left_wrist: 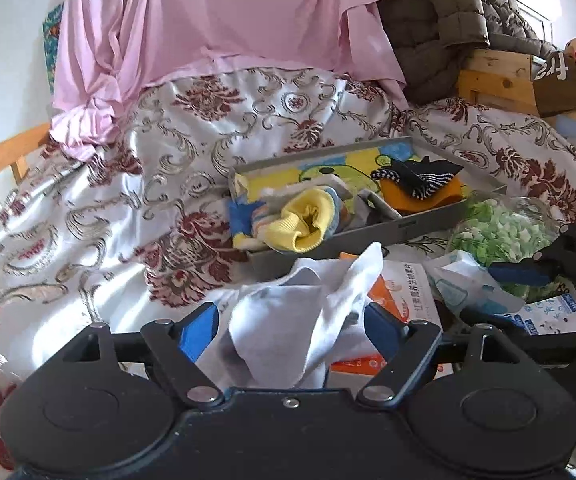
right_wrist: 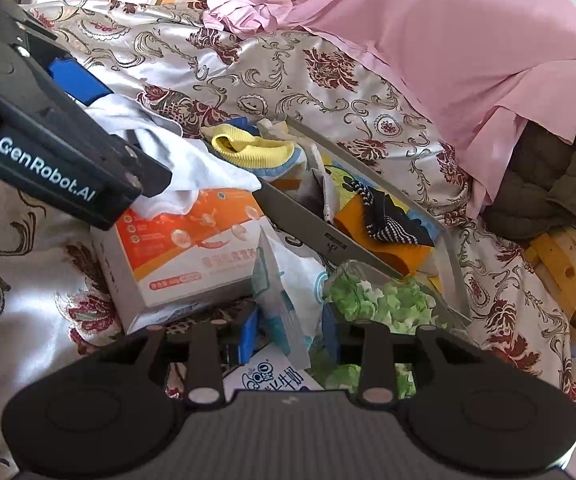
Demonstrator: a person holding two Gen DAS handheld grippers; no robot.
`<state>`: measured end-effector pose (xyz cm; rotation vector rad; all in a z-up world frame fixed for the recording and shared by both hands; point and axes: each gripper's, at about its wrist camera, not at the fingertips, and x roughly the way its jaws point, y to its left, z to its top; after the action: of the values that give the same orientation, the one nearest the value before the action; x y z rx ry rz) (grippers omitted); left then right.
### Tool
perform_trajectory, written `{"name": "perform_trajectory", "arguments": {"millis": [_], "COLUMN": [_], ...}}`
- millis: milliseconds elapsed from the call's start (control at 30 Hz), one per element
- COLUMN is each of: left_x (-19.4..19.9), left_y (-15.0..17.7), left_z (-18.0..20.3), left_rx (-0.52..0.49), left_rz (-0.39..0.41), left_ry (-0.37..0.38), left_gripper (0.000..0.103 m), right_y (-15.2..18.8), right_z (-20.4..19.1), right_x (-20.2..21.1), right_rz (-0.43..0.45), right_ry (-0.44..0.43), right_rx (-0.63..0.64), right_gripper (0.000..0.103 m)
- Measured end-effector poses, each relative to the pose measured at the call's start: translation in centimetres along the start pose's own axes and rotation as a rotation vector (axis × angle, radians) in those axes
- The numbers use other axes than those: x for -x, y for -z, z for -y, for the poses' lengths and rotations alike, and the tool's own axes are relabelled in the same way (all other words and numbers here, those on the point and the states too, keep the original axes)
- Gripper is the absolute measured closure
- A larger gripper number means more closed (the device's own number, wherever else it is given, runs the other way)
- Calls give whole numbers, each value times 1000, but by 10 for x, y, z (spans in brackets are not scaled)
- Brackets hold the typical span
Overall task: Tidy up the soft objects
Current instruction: 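Lift the white cloth with the left gripper while the right gripper lifts the wipes packet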
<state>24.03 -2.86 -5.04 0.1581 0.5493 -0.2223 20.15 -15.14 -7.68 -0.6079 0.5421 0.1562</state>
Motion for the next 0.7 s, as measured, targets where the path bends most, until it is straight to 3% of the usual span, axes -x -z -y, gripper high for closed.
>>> {"name": "perform_trajectory", "arguments": {"millis": [133,367,500,700], "left_x": [-3,-1,0,15], "left_y": [0,-2,-3,-12], "left_z": [-4,-7,-7,-14], "left_rx": [31,53,59,135], "left_rz": [-6,6,17,93], "left_ry": [19,51,50,39], "left_gripper": [39,82,91,93], "right_y": [0,-3,-6,-12], "right_z": [-1,-1,-3,4], "right_x": [1,7,13,25], "right_rz": [0,4,40,116], "right_ry": [-2,-11,10,59], "right_rx": [6,8,32,7], "right_gripper": [71,80,81,80]}}
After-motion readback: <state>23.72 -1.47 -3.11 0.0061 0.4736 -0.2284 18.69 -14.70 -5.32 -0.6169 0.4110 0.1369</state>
